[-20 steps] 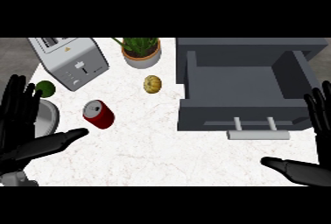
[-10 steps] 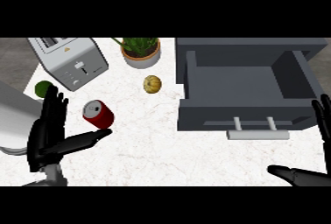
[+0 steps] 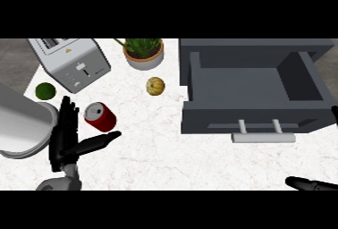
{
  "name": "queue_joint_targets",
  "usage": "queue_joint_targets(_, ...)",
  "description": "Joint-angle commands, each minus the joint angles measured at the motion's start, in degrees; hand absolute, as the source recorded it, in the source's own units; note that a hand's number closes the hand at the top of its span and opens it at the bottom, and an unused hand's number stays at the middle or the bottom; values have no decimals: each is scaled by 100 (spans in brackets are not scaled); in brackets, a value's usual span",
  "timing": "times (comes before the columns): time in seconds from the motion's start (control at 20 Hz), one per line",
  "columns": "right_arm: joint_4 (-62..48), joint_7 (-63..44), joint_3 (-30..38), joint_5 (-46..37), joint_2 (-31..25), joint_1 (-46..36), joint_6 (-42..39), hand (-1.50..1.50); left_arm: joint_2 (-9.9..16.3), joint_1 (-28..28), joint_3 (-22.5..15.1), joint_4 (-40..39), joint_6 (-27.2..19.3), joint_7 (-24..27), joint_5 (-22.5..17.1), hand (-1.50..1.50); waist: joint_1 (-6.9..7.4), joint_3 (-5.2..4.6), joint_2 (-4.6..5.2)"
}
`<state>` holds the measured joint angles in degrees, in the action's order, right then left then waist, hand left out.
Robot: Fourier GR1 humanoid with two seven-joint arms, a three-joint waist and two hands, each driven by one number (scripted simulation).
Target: Pick up the can, place it into the drawer and close the drawer
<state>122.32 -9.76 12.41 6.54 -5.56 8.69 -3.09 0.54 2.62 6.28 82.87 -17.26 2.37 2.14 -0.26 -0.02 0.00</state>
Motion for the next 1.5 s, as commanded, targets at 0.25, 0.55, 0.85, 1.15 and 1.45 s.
queue_joint_targets(0.25,262,271,-192,-150,377,529,-178,-150,139,181,467,-1455,201,1075,-523,-150,-6,1,1)
queue_joint_targets(0.55,577,-529,262,115,-6,155,-208,-150,282,787,623,-2526,112,1492,-533,-150,-5,1,0)
queue_joint_targets(0.85,439,-565,56,-270,121,-133,-26,-150,348,1400,981,-3946,178,2229,-802,-150,-12,-1,10)
queue_joint_targets(1.15,386,-641,649,425,-135,-221,-334,-150,642,1799,1206,-4886,417,2793,-1039,-150,-15,0,8)
queue_joint_targets(1.45,782,-736,454,194,76,-17,-295,-150,958,2467,1356,-5905,718,3137,-1138,-150,-42,-3,14)
